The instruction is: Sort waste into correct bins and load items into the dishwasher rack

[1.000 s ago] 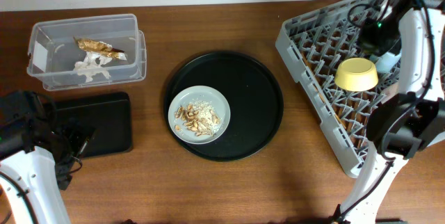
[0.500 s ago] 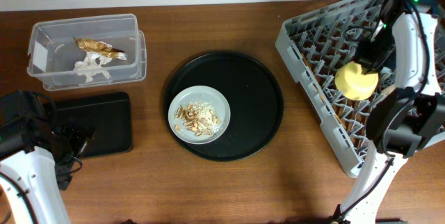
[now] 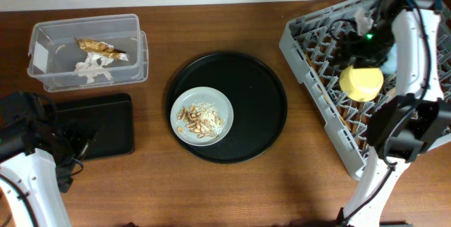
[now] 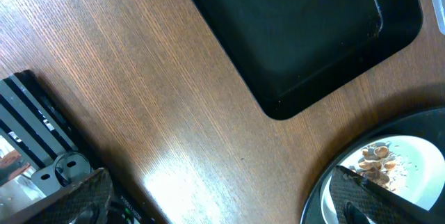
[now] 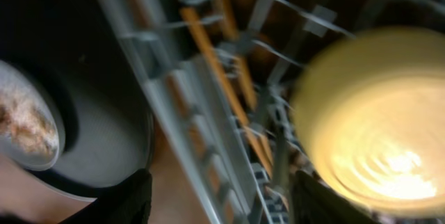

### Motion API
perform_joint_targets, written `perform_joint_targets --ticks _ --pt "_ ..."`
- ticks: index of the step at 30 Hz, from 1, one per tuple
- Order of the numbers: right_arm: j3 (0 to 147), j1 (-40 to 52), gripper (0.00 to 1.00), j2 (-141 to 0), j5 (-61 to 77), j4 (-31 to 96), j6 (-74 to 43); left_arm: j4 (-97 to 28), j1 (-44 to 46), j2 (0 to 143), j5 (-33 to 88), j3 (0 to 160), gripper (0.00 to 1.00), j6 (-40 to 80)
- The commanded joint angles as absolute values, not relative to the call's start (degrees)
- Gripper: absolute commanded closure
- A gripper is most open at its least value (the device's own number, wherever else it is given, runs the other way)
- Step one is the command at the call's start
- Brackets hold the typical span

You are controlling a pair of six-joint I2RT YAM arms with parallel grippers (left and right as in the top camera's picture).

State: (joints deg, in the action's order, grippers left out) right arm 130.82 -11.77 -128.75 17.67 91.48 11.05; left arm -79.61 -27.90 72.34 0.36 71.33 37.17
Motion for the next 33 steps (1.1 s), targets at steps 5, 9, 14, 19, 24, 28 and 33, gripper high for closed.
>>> perform_joint_targets --ticks 5,9,14,19,24,28,33 --pt "121.99 -8.27 0.42 -127.92 18.39 88.09 19.77 -79.53 -28.18 72.42 -0.27 71.26 0.01 37.74" --pt "118.48 -7.07 0.41 -127.92 18.39 85.91 21.87 -79.53 -28.18 72.42 -0.25 71.26 0.01 37.74" --pt "117.89 -5.04 0.38 -127.92 18.35 85.71 23.62 -79.53 -28.18 72.42 -0.27 71.26 0.01 37.74" --pt "115.48 -2.50 0.38 -127.94 14.33 83.11 22.65 -79.53 -28.18 72.42 -0.25 71.26 0.01 37.74" --pt "112.77 -2.15 0.54 -127.94 10.90 80.14 19.16 -79.53 -28.18 72.42 -0.25 71.26 0.01 37.74" --pt "112.66 -2.15 0.70 -127.94 10.87 79.66 17.58 -79.53 -28.18 72.42 -0.25 71.26 0.01 37.74" --pt "112.66 -2.09 0.91 -127.94 10.90 75.75 9.65 -79.53 -28.18 72.42 -0.25 71.26 0.01 37.74"
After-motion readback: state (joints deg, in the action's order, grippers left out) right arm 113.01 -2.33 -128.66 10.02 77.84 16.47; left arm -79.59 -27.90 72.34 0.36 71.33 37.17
